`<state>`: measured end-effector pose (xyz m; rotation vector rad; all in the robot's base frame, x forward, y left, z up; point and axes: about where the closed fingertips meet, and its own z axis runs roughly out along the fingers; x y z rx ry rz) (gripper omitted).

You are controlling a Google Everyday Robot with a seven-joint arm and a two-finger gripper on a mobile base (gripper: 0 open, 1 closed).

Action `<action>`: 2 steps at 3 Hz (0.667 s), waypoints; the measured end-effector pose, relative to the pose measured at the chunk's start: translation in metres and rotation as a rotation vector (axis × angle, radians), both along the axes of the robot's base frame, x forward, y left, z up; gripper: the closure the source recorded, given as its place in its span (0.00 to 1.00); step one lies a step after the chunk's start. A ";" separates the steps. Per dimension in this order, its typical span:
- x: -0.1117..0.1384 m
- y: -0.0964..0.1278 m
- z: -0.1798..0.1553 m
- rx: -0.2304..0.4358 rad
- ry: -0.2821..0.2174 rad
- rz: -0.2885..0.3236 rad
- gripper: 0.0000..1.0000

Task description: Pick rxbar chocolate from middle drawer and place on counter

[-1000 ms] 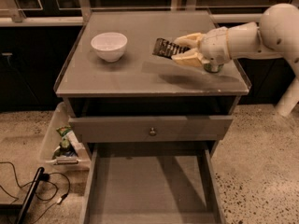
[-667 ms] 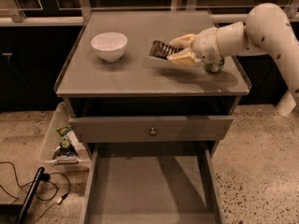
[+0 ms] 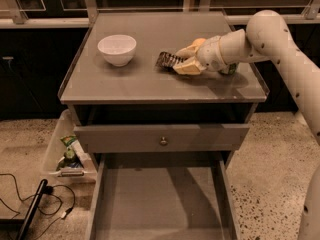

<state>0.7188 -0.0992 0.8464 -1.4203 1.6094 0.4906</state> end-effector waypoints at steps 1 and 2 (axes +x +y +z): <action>0.001 0.001 -0.003 0.001 0.010 -0.001 1.00; 0.001 0.001 -0.003 0.001 0.010 -0.001 0.87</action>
Offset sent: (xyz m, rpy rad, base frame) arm 0.0011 0.0013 -0.0032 0.0008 0.0099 -0.0013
